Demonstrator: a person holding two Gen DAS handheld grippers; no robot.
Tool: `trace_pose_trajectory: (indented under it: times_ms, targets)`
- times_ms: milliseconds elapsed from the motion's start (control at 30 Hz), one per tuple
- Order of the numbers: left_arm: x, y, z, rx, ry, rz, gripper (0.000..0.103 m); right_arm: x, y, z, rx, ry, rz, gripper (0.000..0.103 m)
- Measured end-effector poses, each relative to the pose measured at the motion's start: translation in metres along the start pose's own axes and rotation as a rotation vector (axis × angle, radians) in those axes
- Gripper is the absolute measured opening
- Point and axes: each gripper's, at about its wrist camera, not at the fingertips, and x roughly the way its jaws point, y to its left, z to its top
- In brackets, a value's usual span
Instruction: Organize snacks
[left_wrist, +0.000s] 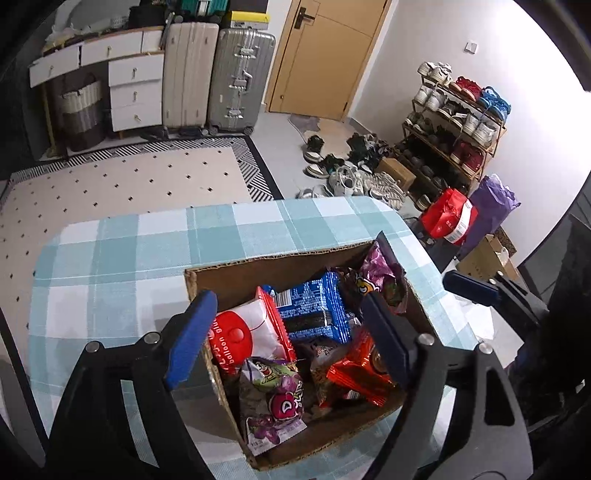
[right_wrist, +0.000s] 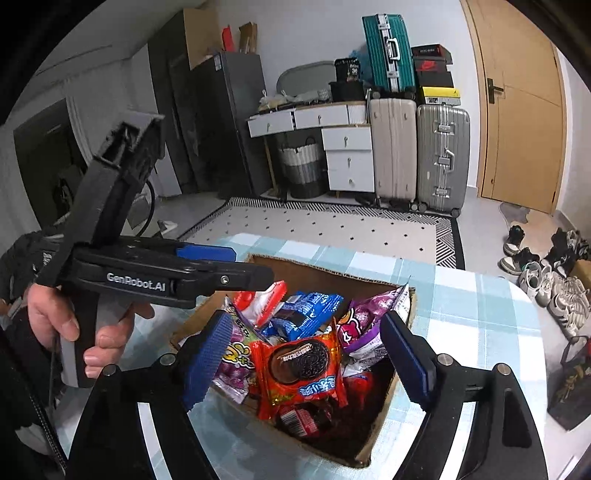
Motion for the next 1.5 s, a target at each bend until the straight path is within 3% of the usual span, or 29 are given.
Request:
trace_pose_trajectory:
  times_ms: [333, 800, 1033, 1500]
  targets:
    - [-0.051, -0.016, -0.014, 0.023, -0.084, 0.085, 0.083, -0.039, 0.011, 0.002, -0.008, -0.068, -0.022, 0.085]
    - [-0.135, -0.038, -0.070, 0.031, -0.210, 0.175, 0.102, -0.089, 0.031, -0.019, 0.021, -0.133, -0.024, 0.090]
    - [-0.159, -0.058, -0.098, 0.056, -0.224, 0.188, 0.102, -0.116, 0.033, -0.035, 0.049, -0.173, -0.045, 0.093]
    - [-0.189, -0.084, -0.160, 0.121, -0.380, 0.331, 0.102, -0.159, 0.053, -0.084, 0.003, -0.253, -0.121, 0.097]
